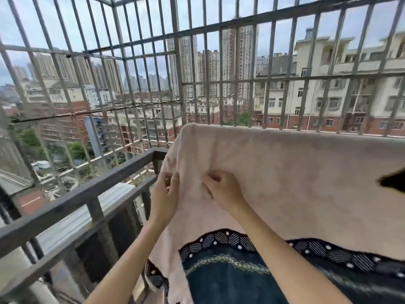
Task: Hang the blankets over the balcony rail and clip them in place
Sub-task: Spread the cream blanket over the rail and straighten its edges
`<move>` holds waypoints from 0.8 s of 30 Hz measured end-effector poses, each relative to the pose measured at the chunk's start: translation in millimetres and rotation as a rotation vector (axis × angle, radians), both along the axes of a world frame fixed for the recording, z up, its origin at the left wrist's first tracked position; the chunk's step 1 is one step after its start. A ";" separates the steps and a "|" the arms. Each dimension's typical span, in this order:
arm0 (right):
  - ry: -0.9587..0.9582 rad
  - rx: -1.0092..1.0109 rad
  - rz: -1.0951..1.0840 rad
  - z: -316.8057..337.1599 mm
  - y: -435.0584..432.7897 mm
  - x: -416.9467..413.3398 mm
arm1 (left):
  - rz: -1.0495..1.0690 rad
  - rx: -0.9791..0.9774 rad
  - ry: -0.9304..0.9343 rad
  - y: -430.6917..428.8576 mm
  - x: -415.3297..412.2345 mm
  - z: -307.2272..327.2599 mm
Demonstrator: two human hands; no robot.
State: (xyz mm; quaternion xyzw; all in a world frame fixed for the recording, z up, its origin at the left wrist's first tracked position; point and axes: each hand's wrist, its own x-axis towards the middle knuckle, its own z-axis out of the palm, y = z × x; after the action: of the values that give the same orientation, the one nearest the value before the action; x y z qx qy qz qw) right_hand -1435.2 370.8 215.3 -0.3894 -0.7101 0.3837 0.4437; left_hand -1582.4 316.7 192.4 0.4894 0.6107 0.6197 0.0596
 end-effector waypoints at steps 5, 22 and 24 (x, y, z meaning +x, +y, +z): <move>0.009 -0.016 0.088 -18.4 -8.3 17.3 | 0.017 0.045 0.083 -3.9 14.3 -18.4; -0.187 -0.481 -0.165 -172.7 -79.0 277.8 | -0.322 -0.950 0.128 -37.2 188.6 -190.3; -0.174 -0.515 -0.224 -184.1 -90.9 316.3 | -0.396 -0.970 0.143 -36.7 230.0 -190.3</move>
State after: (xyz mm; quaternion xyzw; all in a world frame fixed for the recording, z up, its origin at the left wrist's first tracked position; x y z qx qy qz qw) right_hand -1118.9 280.0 31.2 -0.5964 -0.5775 0.4651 0.3074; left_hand -1352.5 280.1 2.0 0.5527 0.7255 0.2078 0.3535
